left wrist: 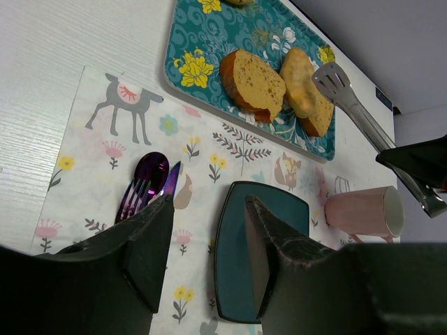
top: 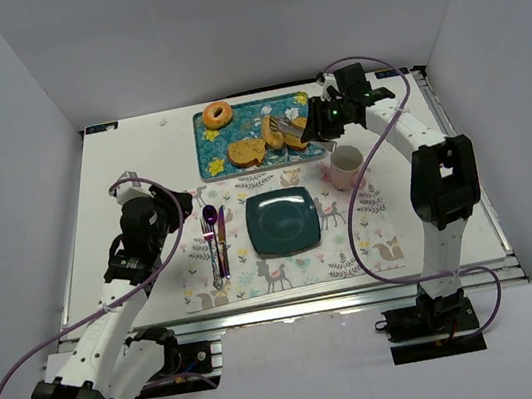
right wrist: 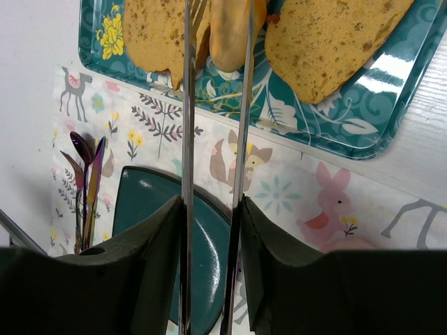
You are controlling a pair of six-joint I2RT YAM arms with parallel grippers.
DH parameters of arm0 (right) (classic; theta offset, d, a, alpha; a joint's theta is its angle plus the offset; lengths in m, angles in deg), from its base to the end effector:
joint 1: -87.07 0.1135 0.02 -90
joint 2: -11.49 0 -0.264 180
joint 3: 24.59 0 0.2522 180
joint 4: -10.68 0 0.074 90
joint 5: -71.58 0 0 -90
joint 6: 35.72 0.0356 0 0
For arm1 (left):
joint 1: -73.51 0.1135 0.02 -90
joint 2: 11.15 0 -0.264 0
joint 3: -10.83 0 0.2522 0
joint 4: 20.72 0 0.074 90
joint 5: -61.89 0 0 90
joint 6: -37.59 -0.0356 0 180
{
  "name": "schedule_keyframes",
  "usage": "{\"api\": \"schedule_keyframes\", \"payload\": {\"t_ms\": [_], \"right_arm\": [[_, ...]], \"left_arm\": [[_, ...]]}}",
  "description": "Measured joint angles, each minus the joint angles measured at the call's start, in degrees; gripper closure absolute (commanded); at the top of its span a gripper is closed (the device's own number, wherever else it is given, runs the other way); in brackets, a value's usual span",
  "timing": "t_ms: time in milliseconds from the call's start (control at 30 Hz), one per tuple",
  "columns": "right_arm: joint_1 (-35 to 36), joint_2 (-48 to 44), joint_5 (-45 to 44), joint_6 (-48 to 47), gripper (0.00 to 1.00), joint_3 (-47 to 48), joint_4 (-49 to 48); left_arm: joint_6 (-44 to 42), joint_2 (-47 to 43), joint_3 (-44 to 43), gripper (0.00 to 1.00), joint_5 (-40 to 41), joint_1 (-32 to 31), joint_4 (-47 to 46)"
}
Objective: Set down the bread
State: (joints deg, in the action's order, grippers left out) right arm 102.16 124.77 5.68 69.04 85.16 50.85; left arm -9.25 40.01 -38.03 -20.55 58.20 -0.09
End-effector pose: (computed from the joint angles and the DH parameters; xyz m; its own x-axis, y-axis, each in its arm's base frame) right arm 0.4336 0.1320 0.2669 -0.7782 0.0310 -0.6272 -0.3355 0.8238 0.4570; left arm 0.2010 -0.0502 0.2664 -0.3732 -0.6009 -0.7069 -0.1514 0.7911 -0.5926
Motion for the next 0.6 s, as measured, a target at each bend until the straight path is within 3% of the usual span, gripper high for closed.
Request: {"api": "schedule_keyframes", "payload": {"t_ms": [600], "right_arm": [[-0.02,-2.47,-2.89,-0.92,0.57,-0.31,-1.31]], "left_arm": [[0.37,0.00,0.00,0.45,0.00,0.00,-0.02]]}}
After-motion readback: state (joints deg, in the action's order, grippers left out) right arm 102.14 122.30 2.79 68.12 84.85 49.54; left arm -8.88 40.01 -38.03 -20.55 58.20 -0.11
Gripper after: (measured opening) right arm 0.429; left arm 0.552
